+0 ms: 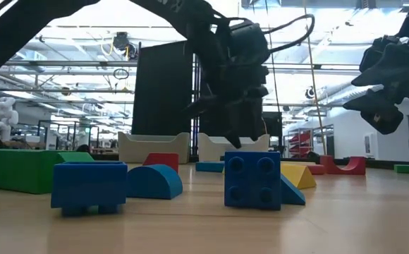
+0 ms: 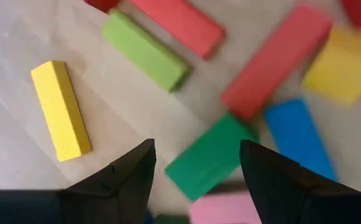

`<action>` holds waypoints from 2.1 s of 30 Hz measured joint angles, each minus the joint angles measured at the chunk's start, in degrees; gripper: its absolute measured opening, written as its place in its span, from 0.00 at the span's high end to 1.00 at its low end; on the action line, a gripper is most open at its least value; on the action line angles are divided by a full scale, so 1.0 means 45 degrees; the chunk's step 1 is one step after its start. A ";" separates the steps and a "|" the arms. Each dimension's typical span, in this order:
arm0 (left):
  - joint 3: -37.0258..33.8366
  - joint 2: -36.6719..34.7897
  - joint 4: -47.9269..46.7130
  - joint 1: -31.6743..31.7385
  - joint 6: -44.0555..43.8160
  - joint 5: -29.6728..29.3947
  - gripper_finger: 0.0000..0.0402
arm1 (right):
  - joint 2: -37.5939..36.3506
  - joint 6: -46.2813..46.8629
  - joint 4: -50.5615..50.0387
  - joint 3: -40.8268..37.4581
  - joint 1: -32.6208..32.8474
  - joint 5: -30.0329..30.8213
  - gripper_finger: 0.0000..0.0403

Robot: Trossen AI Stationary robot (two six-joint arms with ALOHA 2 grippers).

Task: Sort blocks by size
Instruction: Put the green rectangular block into the white bin

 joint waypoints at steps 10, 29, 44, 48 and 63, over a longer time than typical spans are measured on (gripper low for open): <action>-0.0027 0.0107 0.0169 0.0083 0.1893 0.0111 0.41 | 0.0000 -0.0140 -0.0004 0.0000 0.0000 0.0017 0.52; -0.0048 0.0091 -0.0424 -0.0054 0.2310 -0.2157 0.41 | -0.0001 -0.0026 0.0002 0.0000 0.0000 0.0081 0.52; 0.0445 -0.0151 -0.1401 -0.0034 -0.3400 -0.3678 0.41 | -0.0001 -0.0146 0.0059 0.0000 0.0000 0.0350 0.52; 0.1717 -0.0198 -0.2920 -0.0116 -1.0641 -0.4554 0.41 | 0.0000 -0.0146 0.0064 0.0000 0.0000 0.0580 0.52; 0.2280 0.0466 -0.3194 0.0096 -2.2437 -0.3247 0.41 | -0.0003 0.0170 0.0137 0.0000 -0.0003 0.1040 0.52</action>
